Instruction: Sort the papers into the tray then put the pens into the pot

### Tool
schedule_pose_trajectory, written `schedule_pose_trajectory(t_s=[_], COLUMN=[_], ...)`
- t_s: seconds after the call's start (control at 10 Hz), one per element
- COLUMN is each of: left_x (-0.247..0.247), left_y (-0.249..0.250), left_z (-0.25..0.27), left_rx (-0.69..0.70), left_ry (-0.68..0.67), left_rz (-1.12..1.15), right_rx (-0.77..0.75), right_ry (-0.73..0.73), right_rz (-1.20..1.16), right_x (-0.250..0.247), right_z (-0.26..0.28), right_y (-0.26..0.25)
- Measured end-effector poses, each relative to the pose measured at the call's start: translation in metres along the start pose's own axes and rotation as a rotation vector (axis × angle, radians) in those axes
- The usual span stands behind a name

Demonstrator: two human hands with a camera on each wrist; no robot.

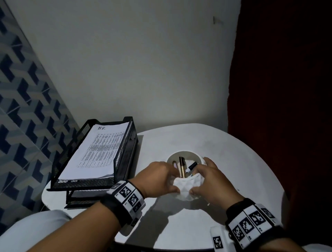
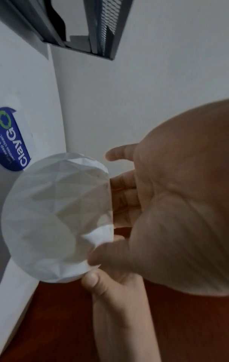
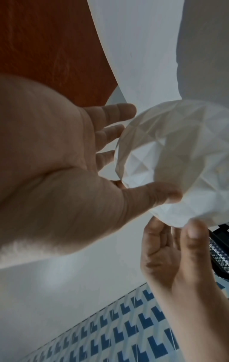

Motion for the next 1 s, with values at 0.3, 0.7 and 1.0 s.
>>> schedule_pose_trajectory(t_s=[0.3, 0.7, 1.0], left_x=[-0.021, -0.020, -0.051], left_y=[-0.097, -0.153, -0.109], left_z=[-0.015, -0.028, 0.001], left_rx=[-0.431, -0.643, -0.471], left_ry=[0.104, 0.204, 0.286], left_rz=[0.006, 0.000, 0.101], right_rx=[0.056, 0.074, 0.053], right_ry=[-0.006, -0.017, 0.007], right_rz=[-0.101, -0.080, -0.054], right_x=[-0.006, 0.001, -0.013], right_z=[-0.002, -0.015, -0.003], right_y=[0.004, 0.000, -0.018])
Point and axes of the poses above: each hand's wrist, its own z-axis away from the middle knuckle, its own x-axis out of the palm, y = z × x, the point moved 8 cm from there along -z, towards the middle knuckle, and after that the axes turned 15 degrees about z, right-handed, at the moved point
